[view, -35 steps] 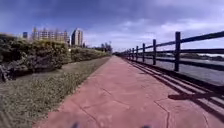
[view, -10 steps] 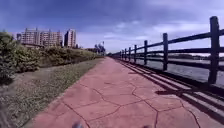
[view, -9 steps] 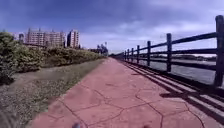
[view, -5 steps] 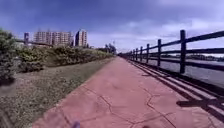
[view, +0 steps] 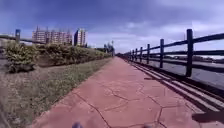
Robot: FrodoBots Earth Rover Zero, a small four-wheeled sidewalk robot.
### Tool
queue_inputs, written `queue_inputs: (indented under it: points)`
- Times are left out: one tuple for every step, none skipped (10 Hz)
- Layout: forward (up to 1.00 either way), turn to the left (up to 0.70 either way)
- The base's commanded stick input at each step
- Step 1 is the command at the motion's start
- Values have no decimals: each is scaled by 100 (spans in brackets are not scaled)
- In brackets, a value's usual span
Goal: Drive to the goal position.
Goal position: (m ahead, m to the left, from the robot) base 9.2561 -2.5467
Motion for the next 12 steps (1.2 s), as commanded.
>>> queue_inputs:
  points:
    - [70, 0]
    - [70, 0]
    - [70, 0]
    - [70, 0]
    - [70, 0]
    - [70, 0]
    - [70, 0]
    - [70, 0]
    - [70, 0]
    - [70, 0]
    - [70, 0]
    - [70, 0]
